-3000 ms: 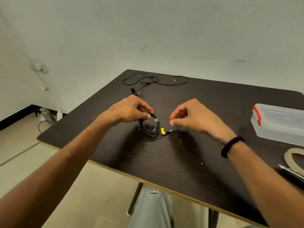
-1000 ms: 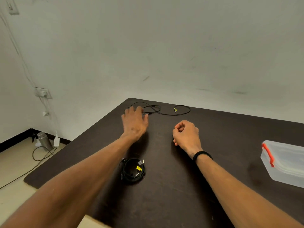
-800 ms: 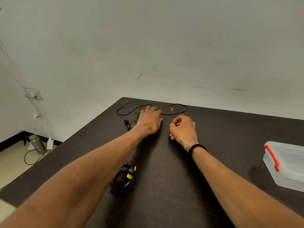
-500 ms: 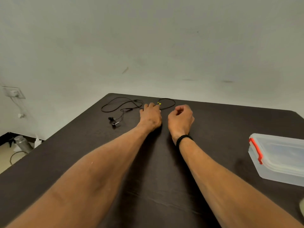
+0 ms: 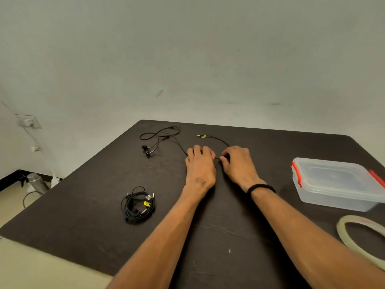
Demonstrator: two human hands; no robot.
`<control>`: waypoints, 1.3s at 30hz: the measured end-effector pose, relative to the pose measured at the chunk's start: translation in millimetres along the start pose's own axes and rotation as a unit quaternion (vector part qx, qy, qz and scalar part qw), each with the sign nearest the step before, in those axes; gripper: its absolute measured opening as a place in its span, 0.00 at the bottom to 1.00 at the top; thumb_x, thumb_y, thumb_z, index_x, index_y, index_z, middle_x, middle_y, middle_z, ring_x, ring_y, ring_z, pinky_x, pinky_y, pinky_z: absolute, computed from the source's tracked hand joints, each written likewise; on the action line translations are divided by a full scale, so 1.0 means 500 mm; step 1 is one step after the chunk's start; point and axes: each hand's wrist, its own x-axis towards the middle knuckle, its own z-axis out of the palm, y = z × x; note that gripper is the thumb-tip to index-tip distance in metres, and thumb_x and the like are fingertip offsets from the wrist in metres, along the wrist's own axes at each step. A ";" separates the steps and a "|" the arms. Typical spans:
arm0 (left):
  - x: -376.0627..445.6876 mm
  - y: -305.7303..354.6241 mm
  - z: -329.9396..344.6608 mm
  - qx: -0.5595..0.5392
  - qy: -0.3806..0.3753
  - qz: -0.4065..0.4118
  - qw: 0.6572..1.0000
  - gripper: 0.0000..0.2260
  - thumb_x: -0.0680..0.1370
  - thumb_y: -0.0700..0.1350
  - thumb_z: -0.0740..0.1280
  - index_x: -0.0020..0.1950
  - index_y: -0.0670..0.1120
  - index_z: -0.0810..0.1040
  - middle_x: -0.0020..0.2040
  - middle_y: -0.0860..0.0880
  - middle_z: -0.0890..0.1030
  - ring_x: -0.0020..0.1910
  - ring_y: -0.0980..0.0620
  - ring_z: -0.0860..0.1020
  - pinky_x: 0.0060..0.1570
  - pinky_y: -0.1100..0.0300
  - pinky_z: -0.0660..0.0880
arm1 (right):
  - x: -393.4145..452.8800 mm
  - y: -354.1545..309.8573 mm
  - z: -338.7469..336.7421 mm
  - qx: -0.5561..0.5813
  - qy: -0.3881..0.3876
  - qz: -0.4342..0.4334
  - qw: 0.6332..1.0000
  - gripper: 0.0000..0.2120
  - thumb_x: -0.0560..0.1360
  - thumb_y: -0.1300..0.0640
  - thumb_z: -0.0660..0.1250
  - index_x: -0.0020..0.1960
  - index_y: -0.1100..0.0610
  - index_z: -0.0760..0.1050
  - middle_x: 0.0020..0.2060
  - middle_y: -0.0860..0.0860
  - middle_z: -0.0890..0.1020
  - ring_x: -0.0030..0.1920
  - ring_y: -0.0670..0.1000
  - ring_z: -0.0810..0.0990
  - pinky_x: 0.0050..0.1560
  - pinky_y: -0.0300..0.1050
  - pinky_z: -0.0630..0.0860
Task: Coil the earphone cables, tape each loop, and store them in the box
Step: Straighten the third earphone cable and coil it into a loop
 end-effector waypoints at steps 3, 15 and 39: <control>-0.005 0.015 -0.015 -0.049 0.075 0.034 0.995 0.07 0.86 0.44 0.59 0.59 0.45 0.75 0.58 0.44 0.75 0.54 0.44 0.70 0.53 0.48 0.71 | -0.065 0.019 -0.037 -0.010 0.021 -0.030 0.999 0.07 0.81 0.50 0.69 0.51 0.54 0.79 0.52 0.53 0.80 0.57 0.58 0.75 0.56 0.55 0.77; -0.008 0.034 -0.019 -0.118 -0.010 0.226 0.967 0.19 0.81 0.42 0.58 0.70 0.50 0.78 0.57 0.52 0.85 0.57 0.47 0.78 0.62 0.50 0.75 | -0.137 0.025 -0.108 0.191 0.135 -0.023 0.972 0.03 0.83 0.54 0.68 0.50 0.51 0.79 0.38 0.42 0.84 0.43 0.41 0.83 0.42 0.33 0.76; -0.021 0.060 -0.015 -0.039 0.136 0.251 0.957 0.10 0.82 0.47 0.69 0.63 0.52 0.83 0.51 0.55 0.85 0.56 0.47 0.77 0.65 0.46 0.69 | -0.131 0.024 -0.113 0.216 0.180 0.011 0.960 0.06 0.81 0.52 0.71 0.49 0.53 0.84 0.38 0.42 0.84 0.40 0.43 0.83 0.41 0.40 0.80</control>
